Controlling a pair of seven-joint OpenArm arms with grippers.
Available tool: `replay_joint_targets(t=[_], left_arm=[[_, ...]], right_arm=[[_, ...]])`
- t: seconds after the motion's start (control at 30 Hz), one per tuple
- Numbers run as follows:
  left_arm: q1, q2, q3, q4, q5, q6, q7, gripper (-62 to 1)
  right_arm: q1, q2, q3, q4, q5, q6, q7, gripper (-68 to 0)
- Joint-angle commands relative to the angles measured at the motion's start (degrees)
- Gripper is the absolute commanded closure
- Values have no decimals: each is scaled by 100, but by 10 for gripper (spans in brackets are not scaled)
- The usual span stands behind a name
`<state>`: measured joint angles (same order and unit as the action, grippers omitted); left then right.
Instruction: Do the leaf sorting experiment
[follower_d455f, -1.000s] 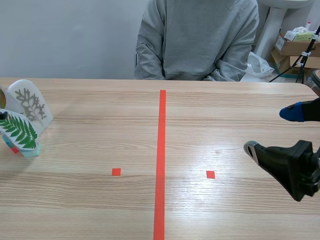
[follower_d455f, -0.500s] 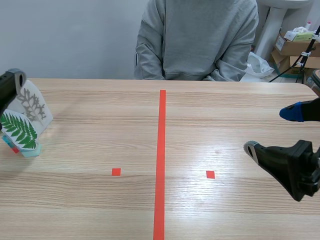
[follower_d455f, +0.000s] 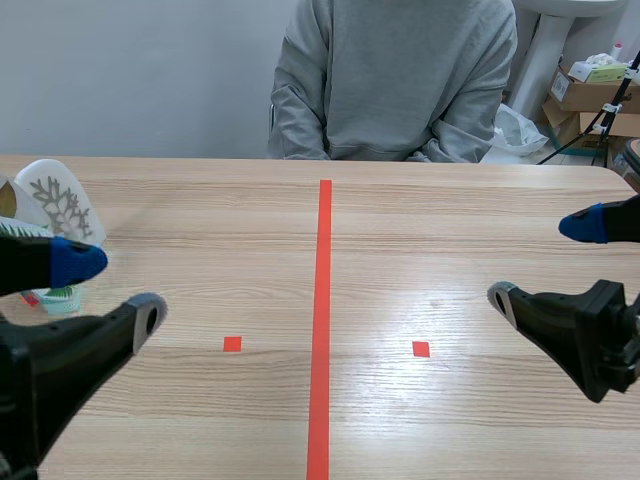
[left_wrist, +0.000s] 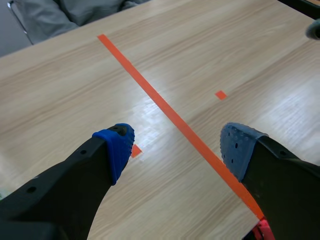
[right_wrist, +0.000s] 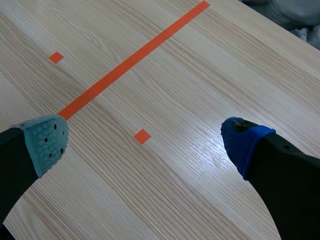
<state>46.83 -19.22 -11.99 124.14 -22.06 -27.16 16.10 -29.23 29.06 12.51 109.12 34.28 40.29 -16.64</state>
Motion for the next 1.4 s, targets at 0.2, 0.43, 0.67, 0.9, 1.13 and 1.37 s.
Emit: replay_joint_targets(t=[0.2, 0.43, 0.67, 0.9, 1.13, 1.37], left_arm=[[-105, 46, 175, -44, 527, 428, -205, -392], [-129, 46, 175, -44, 520, 520, -210, -392], [-129, 46, 175, -44, 520, 516, -208, -392], [-129, 46, 175, -44, 520, 516, -208, -392], [-129, 46, 175, -44, 520, 516, -208, -392], [-129, 46, 175, -44, 520, 516, -208, -392]], right_arm=[[81, 44, 17, 4, 46, -13, 90, -634], [81, 44, 17, 4, 48, -13, 87, -634], [81, 44, 17, 4, 46, -13, 87, -634], [81, 44, 17, 4, 46, -13, 87, -634], [81, 44, 17, 4, 46, -13, 87, -634], [81, 44, 17, 4, 46, -13, 87, -634]])
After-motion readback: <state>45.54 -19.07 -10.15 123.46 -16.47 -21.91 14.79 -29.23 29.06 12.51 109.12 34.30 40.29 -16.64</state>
